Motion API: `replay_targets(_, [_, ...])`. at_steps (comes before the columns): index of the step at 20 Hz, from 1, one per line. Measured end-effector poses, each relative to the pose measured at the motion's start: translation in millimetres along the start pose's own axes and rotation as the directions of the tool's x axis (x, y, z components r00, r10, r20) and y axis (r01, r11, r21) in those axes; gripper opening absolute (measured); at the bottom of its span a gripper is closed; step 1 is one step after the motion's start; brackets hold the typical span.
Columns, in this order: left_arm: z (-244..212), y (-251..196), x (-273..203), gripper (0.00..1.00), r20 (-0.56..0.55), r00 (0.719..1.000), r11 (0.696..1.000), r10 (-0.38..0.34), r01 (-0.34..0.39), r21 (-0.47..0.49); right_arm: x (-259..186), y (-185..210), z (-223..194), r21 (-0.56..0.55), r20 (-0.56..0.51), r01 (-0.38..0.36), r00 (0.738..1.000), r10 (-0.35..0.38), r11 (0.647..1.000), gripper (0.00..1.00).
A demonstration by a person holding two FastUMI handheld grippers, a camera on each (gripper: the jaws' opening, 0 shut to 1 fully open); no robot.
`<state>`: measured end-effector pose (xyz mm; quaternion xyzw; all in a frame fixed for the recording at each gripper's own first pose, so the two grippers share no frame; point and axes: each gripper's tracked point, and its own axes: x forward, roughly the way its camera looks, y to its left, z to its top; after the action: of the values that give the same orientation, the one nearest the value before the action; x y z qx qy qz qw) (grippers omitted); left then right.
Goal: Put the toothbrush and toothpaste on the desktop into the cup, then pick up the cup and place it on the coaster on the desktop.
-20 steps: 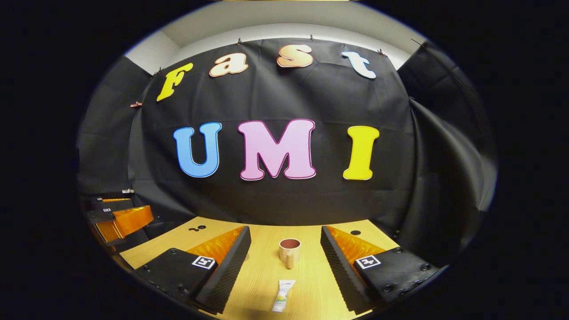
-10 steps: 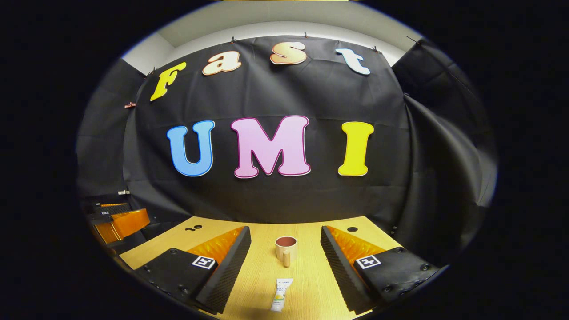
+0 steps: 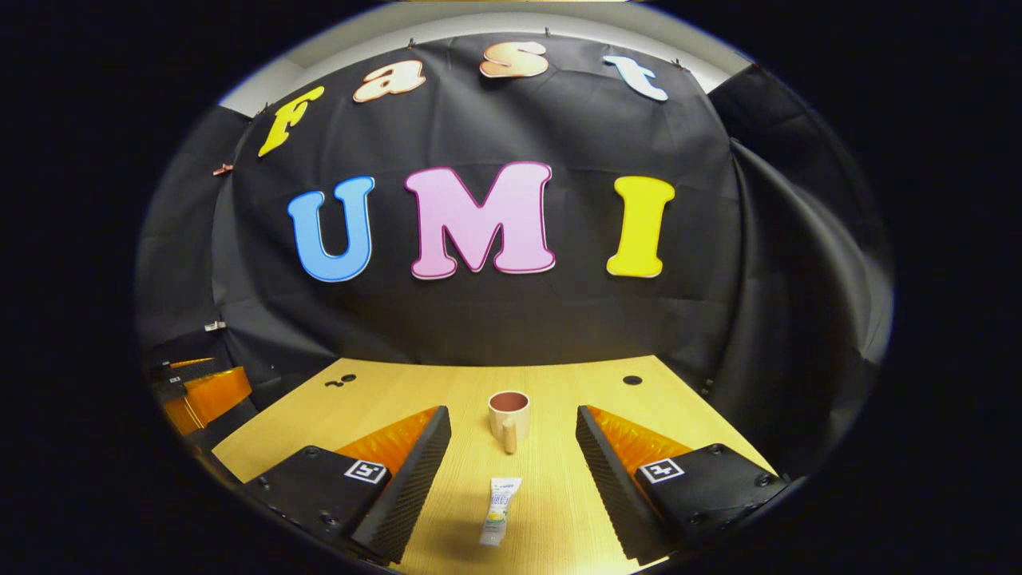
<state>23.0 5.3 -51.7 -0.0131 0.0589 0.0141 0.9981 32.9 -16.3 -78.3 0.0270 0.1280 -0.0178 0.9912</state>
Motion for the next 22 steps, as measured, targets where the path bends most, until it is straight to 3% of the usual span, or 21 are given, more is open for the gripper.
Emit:
replay_targets(5, [-18.8,11.3,6.6,0.97,-0.048,0.998,0.999,0.04,-0.04,0.005,31.2,3.0,-36.5,-0.001,-0.109,-0.016,0.994,0.016,1.0,0.98])
replay_targets(10, [-41.8,18.3,15.7,0.97,-0.105,0.992,0.997,0.068,-0.064,0.04,58.3,-0.6,-83.0,0.0,-0.263,-0.023,0.965,0.022,1.0,0.98])
replay_targets(19, [-77.5,30.7,36.0,0.97,-0.228,0.958,0.984,0.176,-0.171,0.04,97.6,5.2,-166.6,-0.001,-0.503,-0.087,0.861,0.075,0.996,0.98])
replay_targets(22, [-85.1,37.0,41.9,0.98,-0.264,0.937,0.973,0.23,-0.215,0.088,107.5,5.0,-189.1,-0.034,-0.558,-0.112,0.827,0.074,0.993,0.98])
